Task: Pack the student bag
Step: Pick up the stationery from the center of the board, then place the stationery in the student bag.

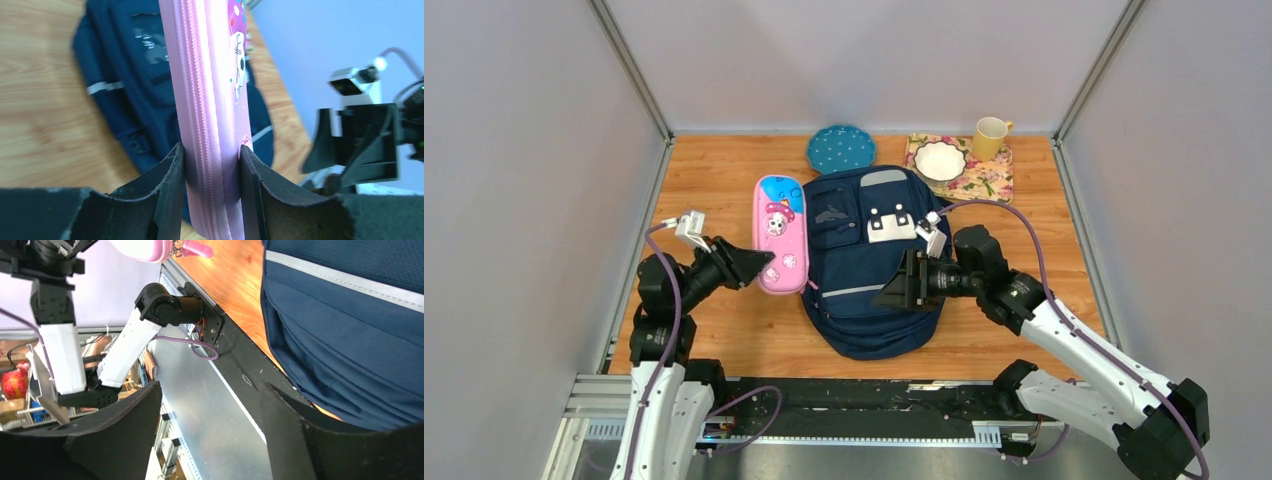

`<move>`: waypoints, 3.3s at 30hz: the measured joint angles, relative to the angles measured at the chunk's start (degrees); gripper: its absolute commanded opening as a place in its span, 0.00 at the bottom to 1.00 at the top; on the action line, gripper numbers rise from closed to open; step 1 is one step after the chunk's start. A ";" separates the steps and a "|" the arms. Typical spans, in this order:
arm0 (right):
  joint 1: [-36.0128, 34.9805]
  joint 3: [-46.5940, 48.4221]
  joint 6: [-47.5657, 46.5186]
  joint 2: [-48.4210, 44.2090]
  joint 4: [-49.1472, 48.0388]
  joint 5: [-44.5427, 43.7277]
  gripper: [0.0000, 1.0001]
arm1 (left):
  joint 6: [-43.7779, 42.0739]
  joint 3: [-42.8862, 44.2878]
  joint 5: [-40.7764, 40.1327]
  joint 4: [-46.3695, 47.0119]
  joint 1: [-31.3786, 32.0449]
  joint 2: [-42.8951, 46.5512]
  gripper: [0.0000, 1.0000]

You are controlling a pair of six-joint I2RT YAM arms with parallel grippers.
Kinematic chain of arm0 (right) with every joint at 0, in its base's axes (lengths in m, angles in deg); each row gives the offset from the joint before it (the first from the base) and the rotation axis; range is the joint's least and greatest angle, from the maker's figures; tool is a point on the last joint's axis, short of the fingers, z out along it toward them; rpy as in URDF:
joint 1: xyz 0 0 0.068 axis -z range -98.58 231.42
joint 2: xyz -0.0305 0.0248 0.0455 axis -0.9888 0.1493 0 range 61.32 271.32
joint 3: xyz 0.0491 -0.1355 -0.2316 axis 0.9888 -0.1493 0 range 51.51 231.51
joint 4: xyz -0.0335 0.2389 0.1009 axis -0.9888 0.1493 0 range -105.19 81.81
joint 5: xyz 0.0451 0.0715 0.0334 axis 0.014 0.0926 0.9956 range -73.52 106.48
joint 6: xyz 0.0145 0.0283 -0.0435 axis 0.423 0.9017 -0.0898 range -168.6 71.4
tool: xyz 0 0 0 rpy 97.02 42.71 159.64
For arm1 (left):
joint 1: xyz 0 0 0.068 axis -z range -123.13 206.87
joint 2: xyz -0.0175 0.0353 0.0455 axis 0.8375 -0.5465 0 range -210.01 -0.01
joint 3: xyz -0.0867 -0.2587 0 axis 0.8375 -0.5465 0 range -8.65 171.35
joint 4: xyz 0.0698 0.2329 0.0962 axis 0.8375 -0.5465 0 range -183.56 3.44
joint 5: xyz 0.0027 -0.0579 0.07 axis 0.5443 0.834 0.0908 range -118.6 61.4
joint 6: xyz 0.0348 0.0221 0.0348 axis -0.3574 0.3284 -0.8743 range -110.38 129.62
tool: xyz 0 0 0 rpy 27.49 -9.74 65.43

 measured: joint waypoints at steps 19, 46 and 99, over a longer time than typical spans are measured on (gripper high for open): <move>-7.17 0.26 8.39 7.37 -17.46 -5.88 0.77 | 27.15 -11.06 7.06 28.96 6.01 2.64 0.00; -8.92 1.27 14.58 16.61 -36.61 -9.22 0.42 | 29.09 -19.12 -11.72 44.22 29.51 -2.82 0.00; -8.59 1.18 7.19 -31.71 14.34 -50.25 0.00 | -13.92 7.30 -38.80 -0.02 57.18 -17.11 0.73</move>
